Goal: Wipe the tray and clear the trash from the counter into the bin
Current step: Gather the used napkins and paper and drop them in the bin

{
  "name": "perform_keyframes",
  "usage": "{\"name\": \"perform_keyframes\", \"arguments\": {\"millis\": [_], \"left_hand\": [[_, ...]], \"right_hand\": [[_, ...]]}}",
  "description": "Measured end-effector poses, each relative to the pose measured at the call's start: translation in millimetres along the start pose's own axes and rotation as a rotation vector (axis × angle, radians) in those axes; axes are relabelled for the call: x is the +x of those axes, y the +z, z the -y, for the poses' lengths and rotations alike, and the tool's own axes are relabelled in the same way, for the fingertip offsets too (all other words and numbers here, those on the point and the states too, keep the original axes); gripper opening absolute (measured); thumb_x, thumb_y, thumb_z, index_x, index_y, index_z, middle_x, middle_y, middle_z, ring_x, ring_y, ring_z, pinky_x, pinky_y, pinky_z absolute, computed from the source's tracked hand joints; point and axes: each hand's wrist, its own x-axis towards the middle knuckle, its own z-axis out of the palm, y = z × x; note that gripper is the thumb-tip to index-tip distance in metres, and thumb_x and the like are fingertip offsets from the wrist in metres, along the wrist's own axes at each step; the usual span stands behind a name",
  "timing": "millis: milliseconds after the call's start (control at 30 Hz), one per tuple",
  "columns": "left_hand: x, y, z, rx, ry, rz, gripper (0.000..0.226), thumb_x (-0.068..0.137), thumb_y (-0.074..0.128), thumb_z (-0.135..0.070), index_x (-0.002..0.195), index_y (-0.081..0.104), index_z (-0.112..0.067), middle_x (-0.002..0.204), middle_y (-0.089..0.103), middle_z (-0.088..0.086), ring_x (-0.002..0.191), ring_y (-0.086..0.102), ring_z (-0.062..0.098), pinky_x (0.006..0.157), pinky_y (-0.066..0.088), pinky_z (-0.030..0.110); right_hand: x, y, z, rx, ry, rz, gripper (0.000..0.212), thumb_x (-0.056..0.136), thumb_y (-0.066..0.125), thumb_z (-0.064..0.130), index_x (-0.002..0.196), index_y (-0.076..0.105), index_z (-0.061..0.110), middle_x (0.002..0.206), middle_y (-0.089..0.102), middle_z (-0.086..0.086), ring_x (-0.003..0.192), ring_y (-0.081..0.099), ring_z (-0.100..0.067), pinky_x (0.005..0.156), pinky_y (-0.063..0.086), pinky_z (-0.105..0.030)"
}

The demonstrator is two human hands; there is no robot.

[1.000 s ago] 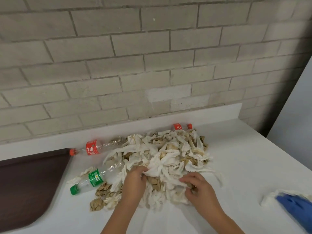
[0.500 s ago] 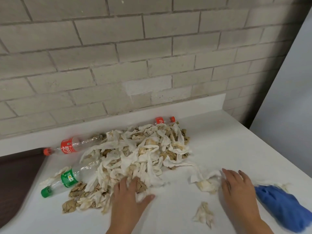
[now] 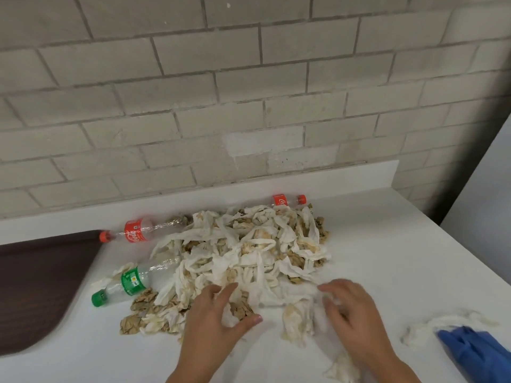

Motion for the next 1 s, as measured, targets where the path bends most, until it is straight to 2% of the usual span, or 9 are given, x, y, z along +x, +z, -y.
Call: {"name": "perform_keyframes", "arguments": {"millis": [167, 300, 400, 500, 567, 633, 700, 800, 1000], "left_hand": [[6, -9, 2, -0.095, -0.032, -0.127, 0.098, 0.055, 0.029, -0.096, 0.130, 0.048, -0.037, 0.135, 0.037, -0.004, 0.129, 0.036, 0.017, 0.107, 0.036, 0.037], [22, -6, -1, -0.050, -0.009, -0.133, 0.101, 0.056, 0.031, -0.095, 0.137, 0.039, -0.035, 0.148, 0.024, 0.000, 0.138, 0.023, 0.020, 0.111, 0.031, 0.044], [47, -1, -7, 0.028, -0.007, -0.055, 0.107, 0.053, 0.040, -0.092, 0.144, 0.022, -0.039, 0.154, 0.005, -0.002, 0.143, 0.007, 0.022, 0.116, 0.021, 0.047], [76, 8, -10, 0.143, 0.026, 0.074, 0.098, 0.065, 0.054, -0.075, 0.146, 0.011, -0.039, 0.156, -0.004, -0.003, 0.145, -0.003, 0.022, 0.118, 0.003, 0.047], [87, 18, -10, 0.172, 0.090, 0.184, 0.078, 0.077, 0.058, -0.058, 0.144, 0.022, -0.039, 0.157, 0.008, -0.004, 0.145, 0.010, 0.019, 0.118, 0.010, 0.050], [90, 27, -10, 0.137, 0.206, 0.231, 0.056, 0.085, 0.053, -0.041, 0.138, 0.038, -0.035, 0.151, 0.030, -0.009, 0.137, 0.029, 0.013, 0.113, 0.024, 0.043], [87, 33, -10, 0.134, 0.316, 0.207, 0.050, 0.081, 0.057, -0.024, 0.129, 0.049, -0.034, 0.139, 0.046, -0.013, 0.128, 0.041, 0.012, 0.105, 0.033, 0.036], [82, 42, -7, 0.215, 0.502, 0.089, 0.064, 0.052, 0.077, -0.019, 0.109, 0.055, -0.039, 0.114, 0.062, -0.020, 0.108, 0.057, 0.011, 0.084, 0.053, 0.031], [73, 45, -2, 0.224, 0.646, -0.039, 0.062, 0.053, 0.078, -0.014, 0.106, 0.056, -0.037, 0.110, 0.063, -0.017, 0.102, 0.049, 0.011, 0.078, 0.051, 0.027]], "right_hand": [[110, -8, 19, 0.132, 0.213, -0.164, 0.015, 0.094, 0.053, 0.026, 0.107, 0.061, 0.024, 0.103, 0.061, 0.004, 0.088, 0.056, -0.004, 0.072, 0.044, -0.025], [200, 11, -4, 0.056, 0.540, 0.002, 0.052, 0.092, 0.051, 0.026, 0.141, 0.038, 0.013, 0.135, 0.050, -0.012, 0.116, 0.055, -0.030, 0.086, 0.041, -0.031], [224, 29, -14, 0.031, 0.694, 0.152, 0.072, 0.090, 0.054, 0.039, 0.146, 0.023, 0.006, 0.146, 0.040, -0.016, 0.129, 0.044, -0.034, 0.099, 0.038, -0.036], [226, 46, -16, 0.149, 0.794, 0.234, 0.077, 0.083, 0.065, 0.044, 0.140, 0.037, 0.001, 0.136, 0.050, -0.018, 0.120, 0.051, -0.034, 0.096, 0.041, -0.037], [225, 51, -19, 0.264, 0.813, 0.258, 0.052, 0.081, 0.069, 0.034, 0.120, 0.058, 0.001, 0.103, 0.064, -0.013, 0.096, 0.060, -0.030, 0.087, 0.048, -0.036], [221, 53, -20, 0.281, 0.796, 0.315, 0.037, 0.076, 0.073, 0.030, 0.103, 0.067, 0.005, 0.088, 0.067, -0.008, 0.083, 0.063, -0.026, 0.078, 0.053, -0.034], [213, 52, -20, 0.280, 0.721, 0.304, 0.023, 0.076, 0.073, 0.025, 0.091, 0.071, 0.008, 0.085, 0.070, -0.007, 0.078, 0.064, -0.020, 0.069, 0.051, -0.028], [194, 46, -21, 0.373, 0.607, 0.145, 0.007, 0.076, 0.074, 0.018, 0.081, 0.073, 0.014, 0.085, 0.074, -0.007, 0.081, 0.068, -0.021, 0.076, 0.052, -0.034], [162, 33, -9, 0.600, 0.534, -0.112, 0.009, 0.083, 0.071, 0.020, 0.092, 0.072, 0.021, 0.087, 0.072, 0.007, 0.075, 0.066, -0.006, 0.066, 0.049, -0.022]]}}
